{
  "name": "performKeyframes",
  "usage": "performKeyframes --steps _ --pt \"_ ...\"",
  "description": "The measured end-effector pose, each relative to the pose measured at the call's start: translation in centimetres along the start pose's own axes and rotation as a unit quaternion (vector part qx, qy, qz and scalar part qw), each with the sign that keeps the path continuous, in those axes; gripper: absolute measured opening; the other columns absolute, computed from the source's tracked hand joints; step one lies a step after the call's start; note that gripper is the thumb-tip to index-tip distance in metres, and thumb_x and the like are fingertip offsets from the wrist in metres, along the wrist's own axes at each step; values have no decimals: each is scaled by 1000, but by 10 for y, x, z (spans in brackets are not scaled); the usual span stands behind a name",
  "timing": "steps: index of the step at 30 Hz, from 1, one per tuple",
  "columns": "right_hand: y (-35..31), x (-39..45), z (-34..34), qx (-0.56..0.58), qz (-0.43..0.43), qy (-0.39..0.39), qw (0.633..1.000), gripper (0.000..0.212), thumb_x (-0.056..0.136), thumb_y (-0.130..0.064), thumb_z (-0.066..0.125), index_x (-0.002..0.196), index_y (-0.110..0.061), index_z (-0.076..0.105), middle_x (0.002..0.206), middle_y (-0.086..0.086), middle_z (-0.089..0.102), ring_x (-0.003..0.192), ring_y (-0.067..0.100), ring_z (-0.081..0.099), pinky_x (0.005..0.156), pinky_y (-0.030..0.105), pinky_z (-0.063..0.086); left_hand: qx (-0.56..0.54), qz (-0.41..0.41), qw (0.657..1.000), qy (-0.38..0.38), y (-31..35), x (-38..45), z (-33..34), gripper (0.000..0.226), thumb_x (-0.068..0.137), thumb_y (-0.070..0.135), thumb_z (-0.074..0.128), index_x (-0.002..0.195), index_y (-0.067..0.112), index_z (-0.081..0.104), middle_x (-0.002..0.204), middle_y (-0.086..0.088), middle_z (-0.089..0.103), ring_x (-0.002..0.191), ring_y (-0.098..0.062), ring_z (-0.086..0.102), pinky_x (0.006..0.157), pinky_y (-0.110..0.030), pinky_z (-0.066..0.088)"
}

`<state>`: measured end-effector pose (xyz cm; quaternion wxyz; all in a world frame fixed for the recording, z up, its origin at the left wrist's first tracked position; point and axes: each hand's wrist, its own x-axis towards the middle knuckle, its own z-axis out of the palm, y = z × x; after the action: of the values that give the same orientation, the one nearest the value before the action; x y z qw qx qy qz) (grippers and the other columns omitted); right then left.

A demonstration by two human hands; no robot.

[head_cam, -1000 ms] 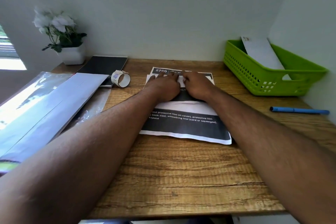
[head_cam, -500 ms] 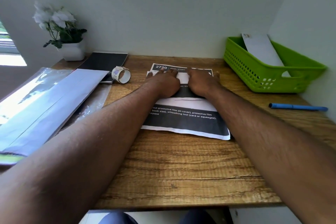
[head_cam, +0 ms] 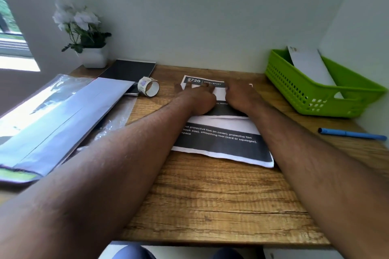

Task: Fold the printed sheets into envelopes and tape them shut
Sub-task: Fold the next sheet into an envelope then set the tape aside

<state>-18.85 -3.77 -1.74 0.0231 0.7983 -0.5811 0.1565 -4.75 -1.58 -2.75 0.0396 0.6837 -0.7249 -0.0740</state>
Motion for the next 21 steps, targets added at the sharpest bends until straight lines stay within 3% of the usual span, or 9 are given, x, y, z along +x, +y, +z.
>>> performKeyframes --steps 3,10,16,19,21 --pt "4 -2 8 50 -8 -39 998 23 93 -10 39 107 -6 57 119 20 61 109 34 55 79 32 38 -6 -17 1000 -8 0 1 -3 54 99 48 16 152 41 12 161 16 5 149 -33 -2 108 -68 -8" --pt "2 -3 7 53 -21 -54 997 24 96 -18 40 109 -8 58 121 18 61 110 33 55 79 29 35 11 -18 1000 -9 2 -1 -2 56 95 64 11 149 50 11 162 15 5 145 -46 -5 105 -69 -12" --pt "9 -2 0 69 -13 -82 994 41 99 -14 37 139 -12 45 145 13 46 132 29 42 102 27 32 48 -54 997 -9 -10 -7 -8 63 97 58 12 154 32 10 163 5 7 147 -39 5 111 -61 -8" --pt "14 2 -1 87 -18 -89 992 41 97 -13 40 138 -12 47 144 13 46 132 28 42 103 28 32 78 -51 996 15 -13 -14 -12 61 101 47 14 153 17 22 161 -5 20 146 -30 20 115 -53 0" --pt "17 4 -2 104 -22 -83 991 32 95 -11 43 125 -7 56 135 14 54 124 29 48 96 28 36 97 -44 994 24 -15 -18 -14 57 102 42 16 148 12 32 157 -6 29 143 -26 29 115 -50 6"
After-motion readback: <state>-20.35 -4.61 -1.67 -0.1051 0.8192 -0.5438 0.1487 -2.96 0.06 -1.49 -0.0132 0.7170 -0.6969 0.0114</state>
